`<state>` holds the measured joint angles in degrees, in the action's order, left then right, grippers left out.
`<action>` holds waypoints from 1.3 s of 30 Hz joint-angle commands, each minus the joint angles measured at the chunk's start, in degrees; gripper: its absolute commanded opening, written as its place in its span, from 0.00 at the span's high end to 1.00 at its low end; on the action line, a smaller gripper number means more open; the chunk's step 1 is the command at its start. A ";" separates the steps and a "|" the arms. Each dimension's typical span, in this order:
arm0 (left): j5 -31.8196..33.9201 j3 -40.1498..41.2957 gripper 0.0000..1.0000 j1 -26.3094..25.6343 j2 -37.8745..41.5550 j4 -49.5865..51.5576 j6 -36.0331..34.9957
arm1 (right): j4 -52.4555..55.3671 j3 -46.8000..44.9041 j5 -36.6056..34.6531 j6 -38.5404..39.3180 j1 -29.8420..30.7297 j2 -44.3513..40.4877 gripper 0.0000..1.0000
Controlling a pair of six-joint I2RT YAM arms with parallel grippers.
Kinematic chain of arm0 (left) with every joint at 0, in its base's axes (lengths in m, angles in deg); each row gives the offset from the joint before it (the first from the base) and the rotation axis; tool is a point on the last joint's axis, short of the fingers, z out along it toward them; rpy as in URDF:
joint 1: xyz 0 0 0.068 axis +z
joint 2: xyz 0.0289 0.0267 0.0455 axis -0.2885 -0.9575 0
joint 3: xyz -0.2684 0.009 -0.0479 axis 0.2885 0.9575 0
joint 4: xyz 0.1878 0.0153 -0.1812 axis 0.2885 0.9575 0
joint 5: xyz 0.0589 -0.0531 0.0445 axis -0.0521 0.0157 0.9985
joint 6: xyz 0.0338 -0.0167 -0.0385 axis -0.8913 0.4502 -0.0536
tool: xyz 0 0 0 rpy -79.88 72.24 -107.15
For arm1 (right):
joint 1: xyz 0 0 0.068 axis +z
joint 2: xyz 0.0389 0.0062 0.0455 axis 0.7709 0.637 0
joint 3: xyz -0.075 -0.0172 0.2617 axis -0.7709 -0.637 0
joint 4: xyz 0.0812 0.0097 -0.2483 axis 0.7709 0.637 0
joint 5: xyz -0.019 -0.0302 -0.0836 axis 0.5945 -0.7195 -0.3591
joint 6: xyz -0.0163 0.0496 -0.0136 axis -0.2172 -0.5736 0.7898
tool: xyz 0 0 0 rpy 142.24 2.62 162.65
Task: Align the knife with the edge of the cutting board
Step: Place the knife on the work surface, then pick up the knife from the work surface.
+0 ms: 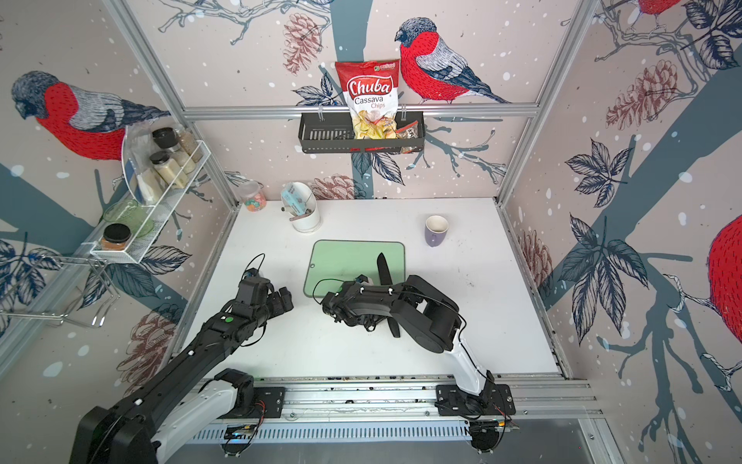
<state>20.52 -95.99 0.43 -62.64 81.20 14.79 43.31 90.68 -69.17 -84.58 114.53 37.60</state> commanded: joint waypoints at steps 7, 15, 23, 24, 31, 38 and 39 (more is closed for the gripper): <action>0.05 0.01 0.04 0.02 -0.11 -0.86 0.14 | -19.19 -11.14 21.09 3.19 -5.59 -8.87 0.54; -0.13 -0.26 0.05 -0.03 -0.99 -0.91 0.05 | -25.82 -15.91 30.15 3.38 -7.80 -11.19 0.62; -0.15 -0.32 0.04 -0.01 -1.21 -0.99 0.06 | -29.85 -18.97 35.45 2.91 -10.75 -12.72 0.70; -0.14 -0.34 0.04 -0.01 -1.29 -0.95 0.03 | -30.56 -19.56 36.12 2.93 -11.07 -13.02 0.70; -0.20 -0.48 0.04 -0.05 -1.68 -0.99 0.03 | -34.36 -22.36 39.70 3.06 -12.83 -14.60 0.64; -0.18 -0.67 0.04 -0.02 -2.31 -1.02 -0.10 | -34.94 -23.40 39.32 2.45 -13.40 -14.71 0.68; -0.21 -0.67 0.04 -0.04 -2.31 -0.95 -0.12 | -34.87 -23.52 39.08 2.19 -13.43 -14.77 0.72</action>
<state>20.49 -96.12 0.43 -64.85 81.02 14.77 4.10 69.11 -39.62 -81.06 101.04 20.77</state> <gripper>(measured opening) 0.955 0.303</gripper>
